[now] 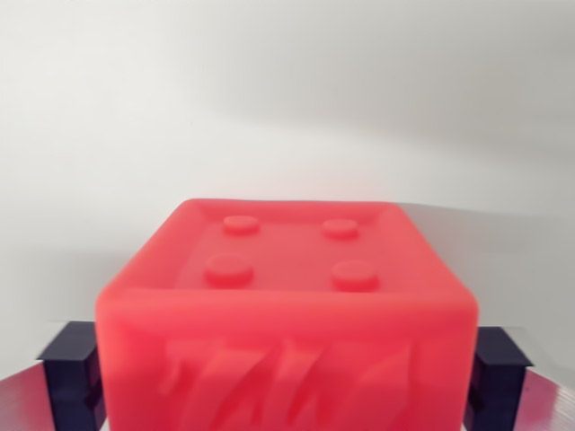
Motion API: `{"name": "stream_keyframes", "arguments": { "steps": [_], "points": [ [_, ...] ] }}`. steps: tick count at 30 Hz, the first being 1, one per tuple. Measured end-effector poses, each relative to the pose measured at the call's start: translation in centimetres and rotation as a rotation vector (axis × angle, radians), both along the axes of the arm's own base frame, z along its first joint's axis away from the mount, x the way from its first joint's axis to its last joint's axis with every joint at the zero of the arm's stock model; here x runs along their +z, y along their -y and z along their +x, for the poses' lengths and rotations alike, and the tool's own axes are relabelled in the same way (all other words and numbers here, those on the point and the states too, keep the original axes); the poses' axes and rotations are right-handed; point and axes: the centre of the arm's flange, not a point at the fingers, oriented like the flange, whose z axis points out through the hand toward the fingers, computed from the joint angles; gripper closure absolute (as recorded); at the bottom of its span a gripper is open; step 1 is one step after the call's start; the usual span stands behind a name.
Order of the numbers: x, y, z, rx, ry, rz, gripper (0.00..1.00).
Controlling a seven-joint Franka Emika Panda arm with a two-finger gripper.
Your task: Destack cube
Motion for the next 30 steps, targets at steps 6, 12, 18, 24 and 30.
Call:
{"name": "stream_keyframes", "arguments": {
  "steps": [6,12,18,24,30],
  "points": [
    [0.0,0.0,0.0,0.0,0.0,0.0,0.0],
    [0.0,0.0,0.0,0.0,0.0,0.0,0.0],
    [0.0,0.0,0.0,0.0,0.0,0.0,0.0],
    [0.3,0.0,0.0,0.0,0.001,0.0,0.0],
    [1.5,0.0,0.1,0.0,0.003,0.0,0.0]
  ]
}}
